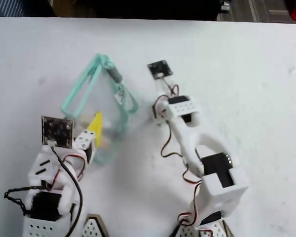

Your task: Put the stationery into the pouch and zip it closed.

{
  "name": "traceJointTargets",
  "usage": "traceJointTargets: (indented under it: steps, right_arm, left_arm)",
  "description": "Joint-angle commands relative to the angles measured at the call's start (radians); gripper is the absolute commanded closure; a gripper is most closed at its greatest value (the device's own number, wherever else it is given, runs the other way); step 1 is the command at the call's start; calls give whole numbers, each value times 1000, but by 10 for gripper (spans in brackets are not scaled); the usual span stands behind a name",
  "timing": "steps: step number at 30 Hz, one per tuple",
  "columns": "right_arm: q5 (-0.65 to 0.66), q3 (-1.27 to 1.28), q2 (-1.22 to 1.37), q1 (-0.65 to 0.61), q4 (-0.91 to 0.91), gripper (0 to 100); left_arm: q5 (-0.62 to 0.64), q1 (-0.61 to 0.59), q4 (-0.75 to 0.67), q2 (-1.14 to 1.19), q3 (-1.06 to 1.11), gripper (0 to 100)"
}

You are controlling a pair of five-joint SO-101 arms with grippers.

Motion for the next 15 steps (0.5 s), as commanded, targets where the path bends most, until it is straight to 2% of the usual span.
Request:
traceJointTargets:
  steps: [1, 15]
  right_arm:
    - [-11, -44, -13, 28, 4, 982]
    - [-9, -43, -13, 21, 10, 982]
  left_arm:
    - [8, -2, -11, -13, -26, 811]
    - [3, 81, -11, -13, -26, 809]
